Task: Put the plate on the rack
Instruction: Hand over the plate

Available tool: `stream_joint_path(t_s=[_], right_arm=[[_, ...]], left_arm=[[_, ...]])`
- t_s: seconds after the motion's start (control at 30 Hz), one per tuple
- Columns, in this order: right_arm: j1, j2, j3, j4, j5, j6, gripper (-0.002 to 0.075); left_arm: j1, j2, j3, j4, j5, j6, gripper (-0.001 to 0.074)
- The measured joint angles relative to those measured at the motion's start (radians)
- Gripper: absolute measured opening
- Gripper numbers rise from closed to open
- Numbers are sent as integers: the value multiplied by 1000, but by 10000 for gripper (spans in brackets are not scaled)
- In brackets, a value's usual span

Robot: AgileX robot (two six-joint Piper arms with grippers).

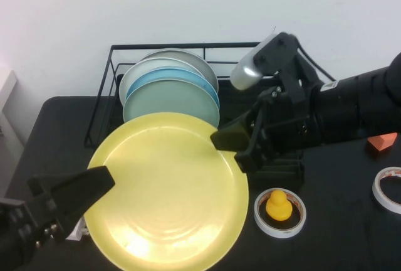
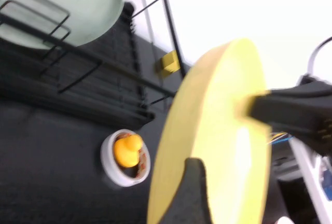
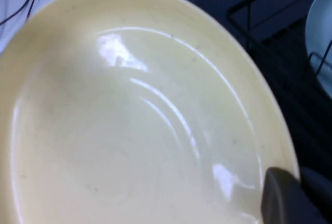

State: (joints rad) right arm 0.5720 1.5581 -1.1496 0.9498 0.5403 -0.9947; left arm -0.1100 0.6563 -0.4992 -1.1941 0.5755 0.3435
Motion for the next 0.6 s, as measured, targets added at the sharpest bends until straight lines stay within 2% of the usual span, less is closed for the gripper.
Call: stream_joint_path(t_s=[0.33, 0.6], right_arm=[[0, -28, 0, 21, -32, -85, 16], [0, -28, 0, -5, -135, -103, 11]], left_arm=[[0, 60, 0, 20, 4, 13, 532], [0, 65, -19, 14, 57, 19, 522]])
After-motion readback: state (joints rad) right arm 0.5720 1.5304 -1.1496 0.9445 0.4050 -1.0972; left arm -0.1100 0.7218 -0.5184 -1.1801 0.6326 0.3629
